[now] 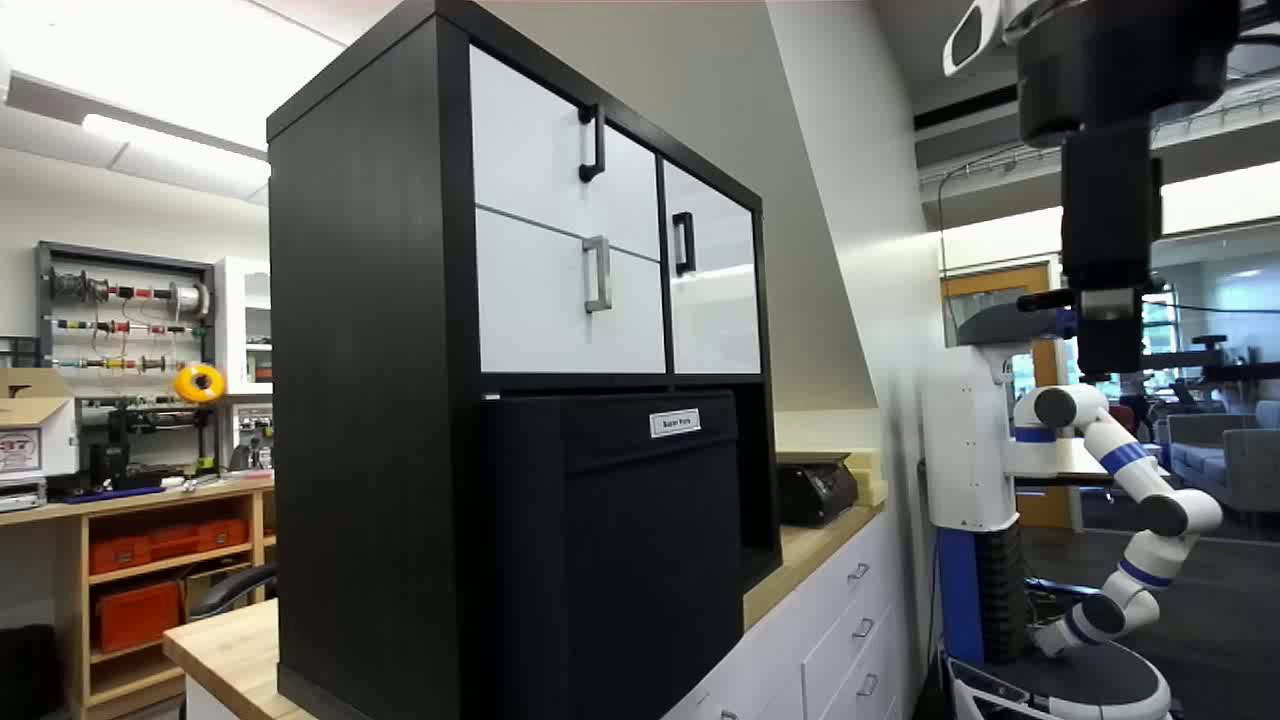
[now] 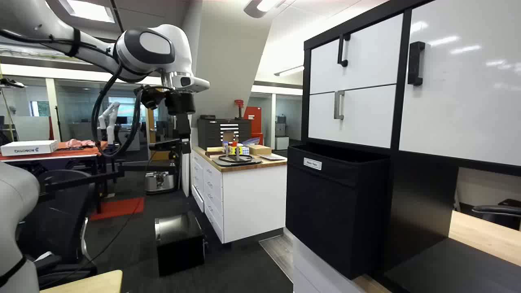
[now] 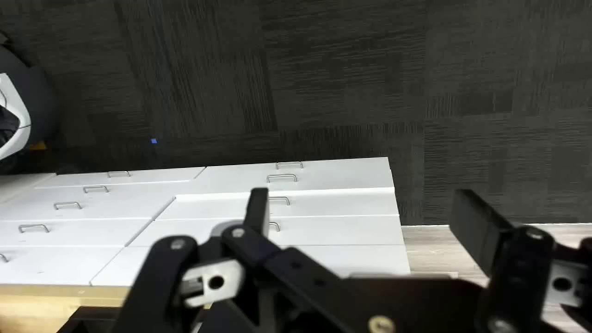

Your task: Open the bottom drawer of the cabinet

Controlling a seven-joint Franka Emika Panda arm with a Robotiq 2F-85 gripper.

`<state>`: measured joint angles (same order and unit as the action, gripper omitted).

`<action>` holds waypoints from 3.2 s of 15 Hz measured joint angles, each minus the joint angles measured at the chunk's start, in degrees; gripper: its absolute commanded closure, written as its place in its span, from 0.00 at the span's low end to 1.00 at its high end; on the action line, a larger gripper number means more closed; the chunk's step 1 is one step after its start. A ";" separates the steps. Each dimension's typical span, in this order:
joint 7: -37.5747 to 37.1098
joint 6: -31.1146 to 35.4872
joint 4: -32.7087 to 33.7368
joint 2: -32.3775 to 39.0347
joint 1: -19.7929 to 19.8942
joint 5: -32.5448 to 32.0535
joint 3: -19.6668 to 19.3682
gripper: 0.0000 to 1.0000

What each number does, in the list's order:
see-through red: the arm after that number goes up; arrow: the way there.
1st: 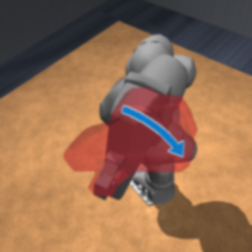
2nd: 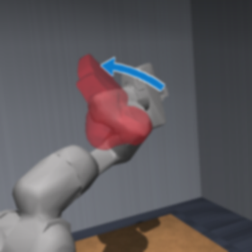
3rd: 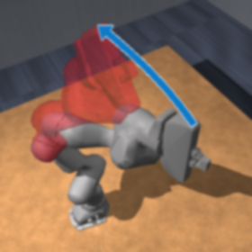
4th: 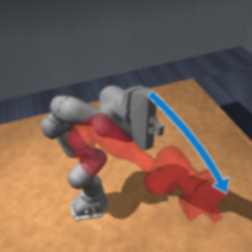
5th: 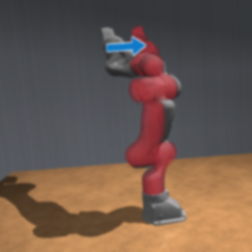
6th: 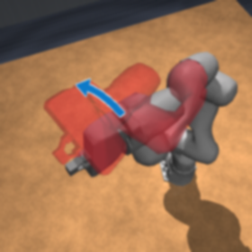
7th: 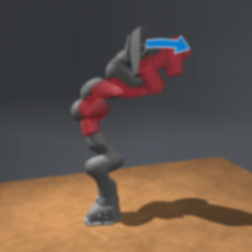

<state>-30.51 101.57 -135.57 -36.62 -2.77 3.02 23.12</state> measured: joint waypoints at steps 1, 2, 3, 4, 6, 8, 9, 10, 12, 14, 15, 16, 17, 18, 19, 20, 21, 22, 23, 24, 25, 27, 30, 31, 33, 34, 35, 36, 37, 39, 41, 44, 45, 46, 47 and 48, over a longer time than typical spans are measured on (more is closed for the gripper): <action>0.00 0.00 0.00 0.00 0.00 0.00 0.00 0.00; 0.00 0.00 0.00 0.00 0.00 0.00 0.00 0.00; 0.00 0.00 0.00 0.00 0.00 0.00 0.00 0.00; 0.00 0.00 0.00 0.00 0.00 0.00 0.00 0.00; 0.00 0.00 0.00 0.00 0.00 0.00 0.00 0.00; 0.00 0.00 0.00 0.00 0.00 0.00 0.00 0.00; 0.00 0.00 0.00 0.00 0.00 0.00 0.00 0.00; 0.00 0.00 0.00 0.00 0.00 0.00 0.00 0.00; 0.00 0.00 0.00 0.00 0.00 0.00 0.00 0.00; 0.00 0.00 0.00 0.00 0.00 0.00 0.00 0.00; 0.00 0.00 0.00 0.00 0.00 0.00 0.00 0.00; 0.00 0.00 0.00 0.00 0.00 0.00 0.00 0.00; 0.00 0.00 0.00 0.00 0.00 0.00 0.00 0.00; 0.00 0.00 0.00 0.00 0.00 0.00 0.00 0.00; 0.00 0.00 0.00 0.00 -0.02 -0.08 -0.01 0.00; 0.00 0.00 0.00 0.00 -0.05 -0.09 -0.08 0.00; 0.10 0.07 0.00 0.00 -0.08 -0.09 -0.24 0.00; 0.30 0.16 0.00 0.00 -0.12 -0.09 -0.47 0.00; 0.67 0.40 0.01 0.00 -0.17 -0.09 -0.87 0.00; 1.17 0.83 0.02 0.00 -0.22 -0.09 -1.43 0.00; 1.76 1.51 0.03 0.00 -0.24 -0.09 -2.17 0.00; 3.66 3.27 0.05 0.00 -0.25 -0.08 -4.16 0.00; 6.87 6.37 0.06 0.00 -0.23 -0.13 -7.20 0.00; 8.04 7.30 0.06 0.00 -0.22 -0.20 -8.09 0.00; 10.45 9.01 0.10 0.00 -0.19 -0.37 -9.75 0.00; 11.78 9.79 0.14 0.01 -0.18 -0.40 -10.53 0.00; 13.13 10.62 0.26 0.03 -0.15 -0.62 -11.30 0.00; 14.50 11.34 0.51 0.12 -0.12 -0.85 -12.00 0.00; 15.76 12.12 0.89 0.35 -0.07 -1.11 -12.62 0.00; 18.09 13.57 2.08 1.27 -0.02 -1.80 -13.53 0.00; 19.70 14.92 3.50 2.44 -0.02 -2.59 -13.82 0.00; 20.43 15.41 4.41 3.30 -0.05 -2.97 -13.78 0.00; 20.43 15.40 4.37 3.30 -0.05 -2.97 -13.79 0.00; 20.43 15.40 4.36 3.31 -0.05 -2.97 -13.78 0.00; 20.43 15.40 4.36 3.31 -0.05 -2.97 -13.78 0.00; 20.43 15.40 4.36 3.31 -0.05 -2.97 -13.78 0.00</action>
<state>-10.08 116.97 -131.22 -33.31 -2.82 0.05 9.34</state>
